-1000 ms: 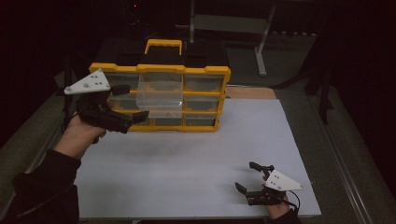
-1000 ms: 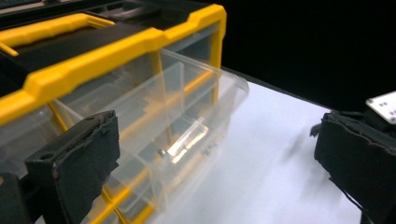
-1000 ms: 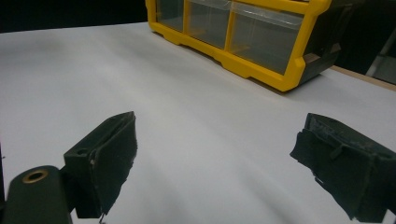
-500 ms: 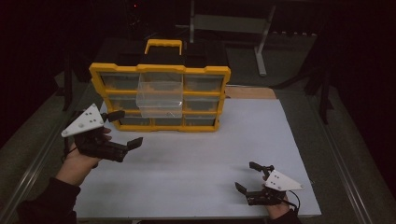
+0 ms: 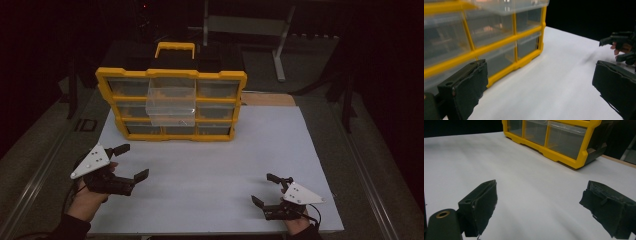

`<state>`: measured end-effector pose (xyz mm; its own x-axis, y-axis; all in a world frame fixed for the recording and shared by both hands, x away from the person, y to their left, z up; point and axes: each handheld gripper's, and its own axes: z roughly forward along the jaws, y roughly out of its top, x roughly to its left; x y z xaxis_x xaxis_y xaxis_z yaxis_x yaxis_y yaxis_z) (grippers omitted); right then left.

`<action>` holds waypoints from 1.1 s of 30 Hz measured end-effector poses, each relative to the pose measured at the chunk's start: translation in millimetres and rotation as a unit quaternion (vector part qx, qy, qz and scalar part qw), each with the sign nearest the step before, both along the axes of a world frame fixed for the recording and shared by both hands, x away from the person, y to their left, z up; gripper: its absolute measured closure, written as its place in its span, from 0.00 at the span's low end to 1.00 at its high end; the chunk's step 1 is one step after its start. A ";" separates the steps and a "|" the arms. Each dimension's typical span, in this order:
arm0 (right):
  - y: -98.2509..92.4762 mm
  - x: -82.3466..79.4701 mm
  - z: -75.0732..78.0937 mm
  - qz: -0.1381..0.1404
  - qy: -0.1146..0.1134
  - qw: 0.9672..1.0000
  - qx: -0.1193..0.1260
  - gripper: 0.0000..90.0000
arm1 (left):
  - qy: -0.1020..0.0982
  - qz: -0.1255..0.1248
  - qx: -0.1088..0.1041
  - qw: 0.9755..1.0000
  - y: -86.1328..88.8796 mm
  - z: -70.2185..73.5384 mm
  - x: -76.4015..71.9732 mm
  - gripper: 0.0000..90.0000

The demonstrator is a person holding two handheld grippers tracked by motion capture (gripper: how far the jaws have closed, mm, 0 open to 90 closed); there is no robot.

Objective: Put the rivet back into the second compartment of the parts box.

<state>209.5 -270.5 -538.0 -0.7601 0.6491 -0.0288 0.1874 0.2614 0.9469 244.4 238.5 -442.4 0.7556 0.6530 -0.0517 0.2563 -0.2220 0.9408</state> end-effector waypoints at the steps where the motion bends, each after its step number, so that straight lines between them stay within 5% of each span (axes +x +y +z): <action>1: 0.0 0.0 0.0 0.000 0.000 1.000 0.000 0.12 | 0.002 0.000 -0.002 1.000 0.9 -4.6 -1.0 0.00; 15: -0.2 -0.5 0.5 0.001 0.000 1.000 0.001 0.12 | 0.023 -0.010 0.002 1.000 4.1 -61.0 -15.5 0.00; 33: 0.7 -0.2 -0.9 0.005 0.003 1.000 -0.003 0.12 | 0.072 -0.044 0.025 0.996 13.8 -98.0 -21.2 0.00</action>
